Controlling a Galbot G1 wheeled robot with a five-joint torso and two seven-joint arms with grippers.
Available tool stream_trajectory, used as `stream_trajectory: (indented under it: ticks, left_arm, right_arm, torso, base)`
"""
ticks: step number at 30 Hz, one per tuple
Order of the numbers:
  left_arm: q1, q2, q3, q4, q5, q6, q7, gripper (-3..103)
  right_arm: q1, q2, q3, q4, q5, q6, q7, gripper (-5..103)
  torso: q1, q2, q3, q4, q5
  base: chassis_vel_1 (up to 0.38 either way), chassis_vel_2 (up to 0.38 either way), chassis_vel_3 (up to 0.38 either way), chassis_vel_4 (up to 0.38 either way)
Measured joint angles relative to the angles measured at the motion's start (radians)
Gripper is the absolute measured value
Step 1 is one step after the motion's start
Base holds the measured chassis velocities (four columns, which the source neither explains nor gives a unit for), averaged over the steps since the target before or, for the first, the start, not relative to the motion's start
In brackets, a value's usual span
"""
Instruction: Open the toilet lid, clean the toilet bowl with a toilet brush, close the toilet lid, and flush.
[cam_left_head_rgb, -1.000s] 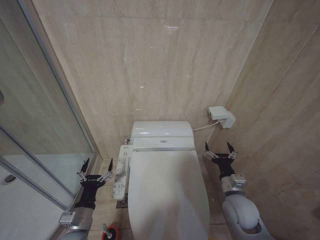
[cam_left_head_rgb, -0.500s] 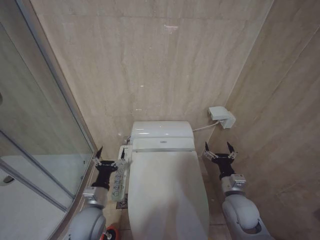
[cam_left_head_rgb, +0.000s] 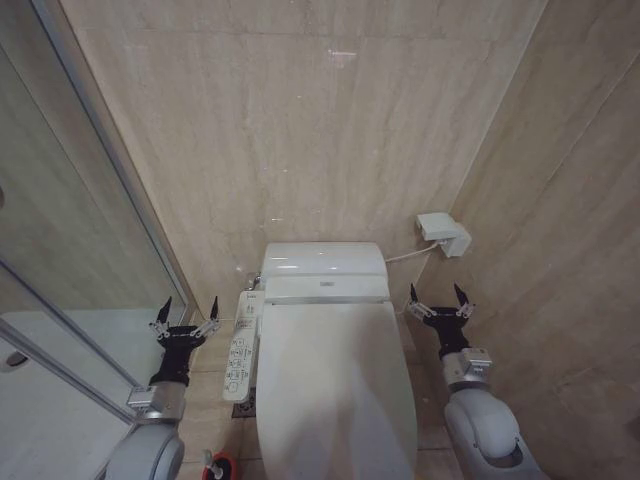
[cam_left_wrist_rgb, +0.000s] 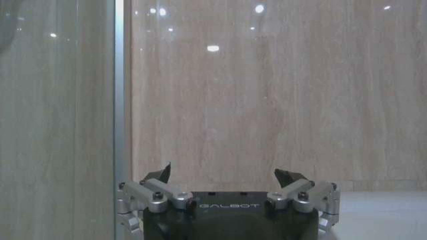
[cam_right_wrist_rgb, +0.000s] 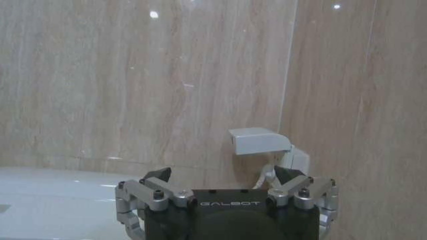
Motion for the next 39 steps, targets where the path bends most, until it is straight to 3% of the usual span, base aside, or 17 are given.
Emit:
stream_trajectory:
  ticks: [17, 21, 26, 27, 30, 39]
  left_arm:
    - [-0.008, -0.008, 0.008, 0.013, 0.008, -0.014, 0.015, 100]
    - [-0.04, -0.005, -0.014, 0.082, 0.016, -0.036, 0.007, 100]
    - [-0.119, 0.046, -0.032, 0.322, -0.017, -0.128, 0.035, 100]
    - [-0.119, 0.046, -0.032, 0.322, -0.017, -0.128, 0.035, 100]
    - [-0.223, 0.084, 0.0, 0.505, -0.026, -0.185, 0.056, 100]
    - [-0.44, 0.152, 0.094, 0.708, -0.049, -0.223, 0.128, 100]
  right_arm:
    - [0.0, 0.0, 0.0, 0.0, 0.0, 0.0, 0.0, 100]
    - [0.0, 0.0, 0.0, 0.0, 0.0, 0.0, 0.0, 100]
    - [0.0, 0.0, 0.0, 0.0, 0.0, 0.0, 0.0, 100]
    - [0.0, 0.0, 0.0, 0.0, 0.0, 0.0, 0.0, 100]
    - [0.0, 0.0, 0.0, 0.0, 0.0, 0.0, 0.0, 100]
    - [0.0, 0.0, 0.0, 0.0, 0.0, 0.0, 0.0, 100]
  torso:
    - [0.0, 0.0, 0.0, 0.0, 0.0001]
    - [0.0, 0.0, 0.0, 0.0, 0.0001]
    - [0.0, 0.0, 0.0, 0.0, 0.0]
    - [0.0, 0.0, 0.0, 0.0, 0.0]
    - [0.0, 0.0, 0.0, 0.0, -0.0005]
    - [0.0, 0.0, 0.0, -0.0007, -0.0001]
  base:
    - [-0.026, 0.038, 0.032, -0.035]
    - [0.0, 0.0, 0.0, 0.0]
    - [0.0, 0.0, 0.0, 0.0]
    - [0.0, 0.0, 0.0, 0.0]
    - [0.0, 0.0, 0.0, 0.0]
    - [0.0, 0.0, 0.0, 0.0]
